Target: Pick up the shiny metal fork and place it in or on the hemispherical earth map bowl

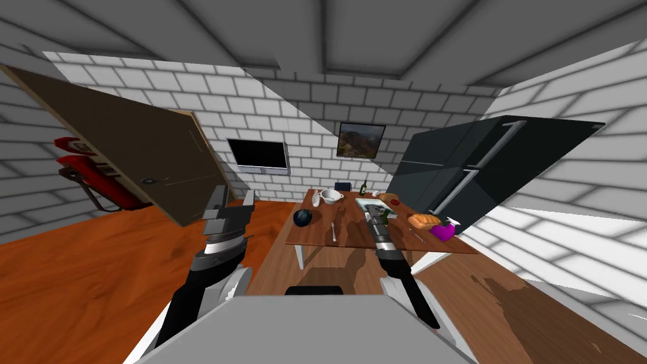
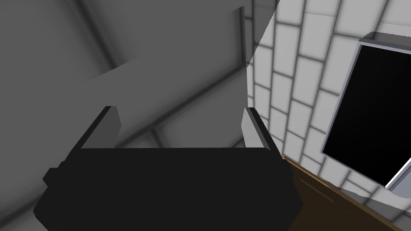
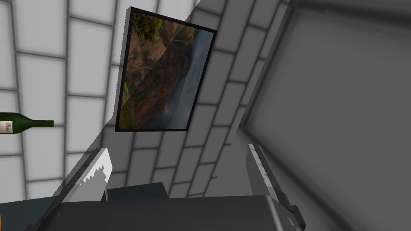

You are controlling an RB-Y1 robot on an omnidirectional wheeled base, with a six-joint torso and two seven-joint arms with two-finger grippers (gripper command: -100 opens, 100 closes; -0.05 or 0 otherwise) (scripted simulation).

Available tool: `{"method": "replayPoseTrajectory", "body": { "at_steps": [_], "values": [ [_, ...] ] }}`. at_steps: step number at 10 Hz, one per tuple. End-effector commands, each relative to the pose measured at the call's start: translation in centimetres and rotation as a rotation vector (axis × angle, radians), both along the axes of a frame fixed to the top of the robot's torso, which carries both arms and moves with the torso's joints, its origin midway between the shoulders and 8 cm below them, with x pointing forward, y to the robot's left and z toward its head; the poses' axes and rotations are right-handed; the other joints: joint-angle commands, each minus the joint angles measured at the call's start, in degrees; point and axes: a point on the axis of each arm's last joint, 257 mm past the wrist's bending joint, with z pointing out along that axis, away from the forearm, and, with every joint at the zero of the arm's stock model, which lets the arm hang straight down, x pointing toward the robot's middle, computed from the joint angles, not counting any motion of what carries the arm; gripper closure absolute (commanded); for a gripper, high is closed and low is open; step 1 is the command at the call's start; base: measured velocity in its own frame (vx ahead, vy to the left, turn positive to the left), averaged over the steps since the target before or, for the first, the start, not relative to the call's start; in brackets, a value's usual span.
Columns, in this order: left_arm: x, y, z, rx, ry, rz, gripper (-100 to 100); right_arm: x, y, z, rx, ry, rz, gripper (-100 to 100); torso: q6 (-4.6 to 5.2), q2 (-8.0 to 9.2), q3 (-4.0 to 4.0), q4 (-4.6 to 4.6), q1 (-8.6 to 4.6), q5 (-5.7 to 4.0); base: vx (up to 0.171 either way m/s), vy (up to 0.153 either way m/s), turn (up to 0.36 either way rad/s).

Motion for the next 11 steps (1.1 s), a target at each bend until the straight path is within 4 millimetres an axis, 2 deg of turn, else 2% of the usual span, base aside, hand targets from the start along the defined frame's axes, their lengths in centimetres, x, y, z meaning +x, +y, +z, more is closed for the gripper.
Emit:
{"method": "replayPoseTrajectory", "body": {
  "at_steps": [1, 5, 9, 10, 11],
  "values": [
    [0.0, 0.0, 0.0, 0.000, 0.000, 0.000, 0, 0.7, -0.1, -0.5, -0.020, 0.027, -0.003, -100, 0.00, 0.00, 0.00, 0.00, 0.00, 0.00, -0.044, 0.041, 0.085],
    [0.0, 0.0, 0.0, 0.000, 0.000, 0.000, 0, 0.9, -1.6, -7.0, -0.139, 0.227, -0.025, -100, -0.01, -0.01, -0.01, 0.00, -0.01, 0.00, -0.059, 0.069, 0.299],
    [0.0, 0.0, 0.0, 0.000, 0.000, 0.000, 0, 0.0, -3.9, -14.4, -0.266, 0.449, -0.049, -100, -0.01, 0.01, 0.01, 0.01, 0.02, 0.01, -0.060, 0.087, 0.315],
    [0.0, 0.0, 0.0, 0.000, 0.000, 0.000, 0, 0.0, -3.9, -14.4, -0.266, 0.449, -0.049, -100, 0.00, -0.05, -0.02, 0.00, -0.03, 0.00, -0.013, 0.040, 0.101],
    [0.0, 0.0, 0.0, 0.000, 0.000, 0.000, 0, -0.5, -4.6, -16.4, -0.298, 0.508, -0.053, -100, 0.05, -0.12, -0.06, -0.02, -0.17, -0.03, -0.011, 0.043, 0.187]
  ]
}}
